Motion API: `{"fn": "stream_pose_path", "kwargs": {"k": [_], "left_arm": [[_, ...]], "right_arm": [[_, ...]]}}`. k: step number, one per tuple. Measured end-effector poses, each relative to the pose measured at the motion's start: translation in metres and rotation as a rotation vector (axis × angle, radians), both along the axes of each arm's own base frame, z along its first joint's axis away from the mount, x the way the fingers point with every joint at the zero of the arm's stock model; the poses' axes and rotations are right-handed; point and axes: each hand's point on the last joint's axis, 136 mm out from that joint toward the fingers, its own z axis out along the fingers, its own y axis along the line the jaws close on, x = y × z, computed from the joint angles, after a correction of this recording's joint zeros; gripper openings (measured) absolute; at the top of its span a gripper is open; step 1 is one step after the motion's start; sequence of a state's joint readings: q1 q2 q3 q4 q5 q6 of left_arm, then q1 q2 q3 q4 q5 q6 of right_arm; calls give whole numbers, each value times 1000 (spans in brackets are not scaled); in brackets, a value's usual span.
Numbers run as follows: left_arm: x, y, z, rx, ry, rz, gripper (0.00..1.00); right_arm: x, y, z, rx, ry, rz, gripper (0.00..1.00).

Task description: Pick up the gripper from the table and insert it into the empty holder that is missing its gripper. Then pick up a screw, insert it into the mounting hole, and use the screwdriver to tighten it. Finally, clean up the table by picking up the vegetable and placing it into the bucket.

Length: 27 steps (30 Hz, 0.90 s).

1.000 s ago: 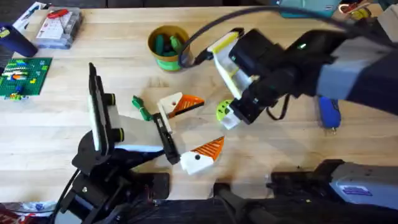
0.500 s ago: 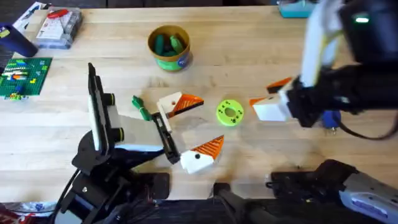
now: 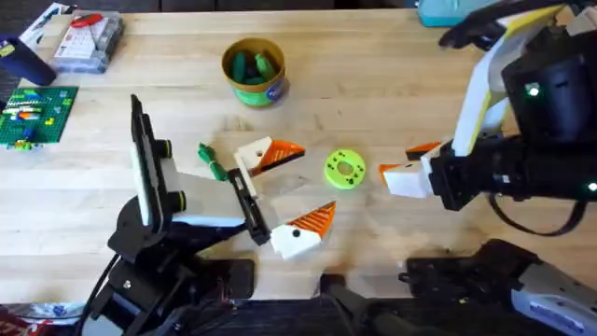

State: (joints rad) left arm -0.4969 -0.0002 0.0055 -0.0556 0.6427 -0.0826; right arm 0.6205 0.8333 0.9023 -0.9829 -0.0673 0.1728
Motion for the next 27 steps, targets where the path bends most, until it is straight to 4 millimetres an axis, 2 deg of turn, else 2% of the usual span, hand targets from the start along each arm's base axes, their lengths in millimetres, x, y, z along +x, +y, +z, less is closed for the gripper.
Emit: {"fn": "stream_pose_path", "kwargs": {"k": [8,16,22,27], "left_arm": [[1,0,0,0,0,4,993],[1,0,0,0,0,4,993],[1,1,0,0,0,7,993],[1,1,0,0,0,8,993]], "right_arm": [[6,5,-31,3,2,-1,533],[21,33,-59,-14,23,57,533],[21,44,-91,-86,109,99,533],[24,49,-109,-120,147,109,443]]}}
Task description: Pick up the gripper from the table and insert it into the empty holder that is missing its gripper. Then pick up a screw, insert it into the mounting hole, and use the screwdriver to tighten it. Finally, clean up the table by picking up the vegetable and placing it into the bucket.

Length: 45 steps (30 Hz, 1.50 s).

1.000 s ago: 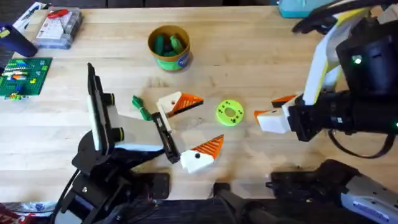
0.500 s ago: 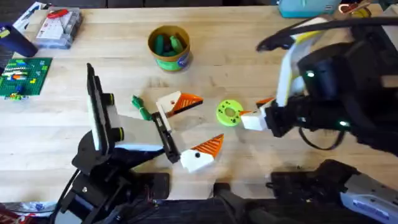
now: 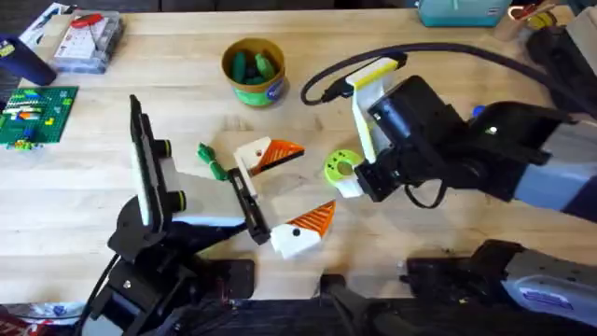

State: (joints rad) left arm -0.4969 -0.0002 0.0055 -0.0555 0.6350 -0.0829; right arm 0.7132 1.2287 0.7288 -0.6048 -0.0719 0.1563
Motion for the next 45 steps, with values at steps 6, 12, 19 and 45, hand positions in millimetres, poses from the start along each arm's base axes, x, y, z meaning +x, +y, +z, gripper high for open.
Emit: {"fn": "stream_pose_path", "kwargs": {"k": [6,12,19,45], "left_arm": [[0,0,0,0,0,0,993],[0,0,0,0,0,3,993],[1,0,0,0,0,3,993],[1,0,0,0,-1,3,994]], "right_arm": [[2,2,-7,-9,11,1,332],[2,1,-9,-16,19,0,323],[-1,3,-15,-33,31,15,188],[-6,-1,-13,-71,46,25,4]]}}
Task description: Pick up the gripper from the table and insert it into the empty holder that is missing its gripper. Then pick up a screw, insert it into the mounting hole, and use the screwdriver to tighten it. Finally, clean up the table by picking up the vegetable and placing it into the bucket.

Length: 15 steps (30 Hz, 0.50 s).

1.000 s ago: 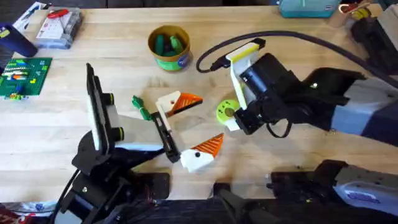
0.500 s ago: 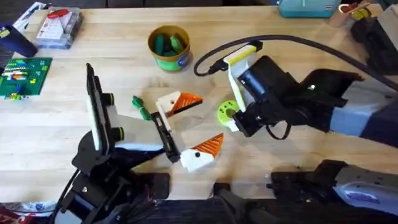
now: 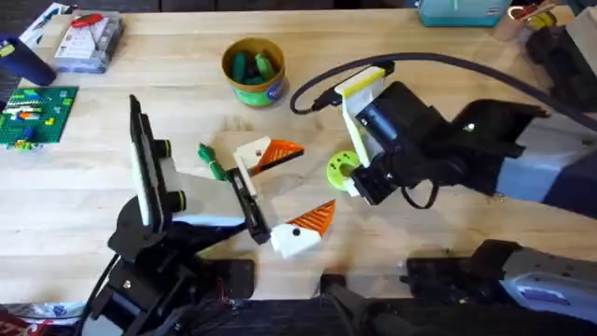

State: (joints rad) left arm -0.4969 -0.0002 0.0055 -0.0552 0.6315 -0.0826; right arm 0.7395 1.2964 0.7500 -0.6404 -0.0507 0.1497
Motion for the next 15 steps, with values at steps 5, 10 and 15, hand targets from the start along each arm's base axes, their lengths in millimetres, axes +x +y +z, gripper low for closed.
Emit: {"fn": "stream_pose_path", "kwargs": {"k": [5,10,15], "left_arm": [[0,0,0,0,0,0,994],[0,0,0,0,0,0,993],[0,0,0,0,0,0,993]], "right_arm": [[9,6,28,5,-16,4,4],[20,16,70,30,-61,36,4],[29,24,97,68,-112,49,4]]}}
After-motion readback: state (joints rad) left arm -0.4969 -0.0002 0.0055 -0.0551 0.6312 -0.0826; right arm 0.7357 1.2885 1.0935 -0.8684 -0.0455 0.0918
